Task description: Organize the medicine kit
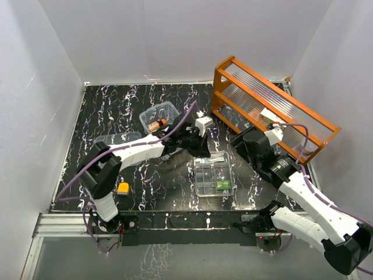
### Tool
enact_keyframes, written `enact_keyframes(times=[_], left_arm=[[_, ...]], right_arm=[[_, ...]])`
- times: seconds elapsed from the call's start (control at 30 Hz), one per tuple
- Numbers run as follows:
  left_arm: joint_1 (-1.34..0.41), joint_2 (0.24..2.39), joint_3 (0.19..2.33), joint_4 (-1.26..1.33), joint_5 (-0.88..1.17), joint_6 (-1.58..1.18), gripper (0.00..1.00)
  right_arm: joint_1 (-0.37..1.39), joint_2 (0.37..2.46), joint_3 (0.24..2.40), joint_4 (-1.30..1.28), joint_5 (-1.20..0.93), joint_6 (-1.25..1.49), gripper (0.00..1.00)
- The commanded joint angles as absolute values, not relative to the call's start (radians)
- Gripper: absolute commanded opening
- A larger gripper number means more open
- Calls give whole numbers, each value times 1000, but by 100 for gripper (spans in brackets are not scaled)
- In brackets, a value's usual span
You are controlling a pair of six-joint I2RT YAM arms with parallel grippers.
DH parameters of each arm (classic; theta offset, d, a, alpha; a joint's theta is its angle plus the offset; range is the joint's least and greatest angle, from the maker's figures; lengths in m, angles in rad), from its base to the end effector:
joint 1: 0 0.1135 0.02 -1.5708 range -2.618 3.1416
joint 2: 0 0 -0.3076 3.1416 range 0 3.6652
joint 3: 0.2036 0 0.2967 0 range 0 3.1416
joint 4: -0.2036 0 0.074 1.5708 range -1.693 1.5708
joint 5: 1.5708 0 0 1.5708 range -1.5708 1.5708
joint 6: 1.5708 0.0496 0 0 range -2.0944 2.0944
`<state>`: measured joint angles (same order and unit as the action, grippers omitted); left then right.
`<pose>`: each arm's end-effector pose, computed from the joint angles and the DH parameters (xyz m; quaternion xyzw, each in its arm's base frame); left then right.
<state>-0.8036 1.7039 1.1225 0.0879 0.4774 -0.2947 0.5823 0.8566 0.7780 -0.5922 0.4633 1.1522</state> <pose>0.2894 -0.3330 0.2530 0.3273 0.7767 -0.4333 0.3192 0.1839 0.0946 0.3093 0.3422 0.8130 0.1891 0.4315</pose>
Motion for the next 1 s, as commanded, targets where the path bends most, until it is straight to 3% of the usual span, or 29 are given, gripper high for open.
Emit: enact_keyframes(times=[0.0, 0.7, 0.83, 0.97], left_arm=[[-806, 1792, 1229, -68, 579, -141, 0], [-806, 1963, 1388, -134, 518, -107, 1], [-807, 1954, 1394, -168, 458, -112, 27], [-806, 1890, 1404, -190, 369, -122, 36]], right_arm=[[581, 799, 828, -648, 578, 1129, 56], [582, 811, 824, -643, 567, 1131, 55], [583, 818, 825, -637, 566, 1126, 55], [582, 822, 817, -627, 561, 1123, 55]])
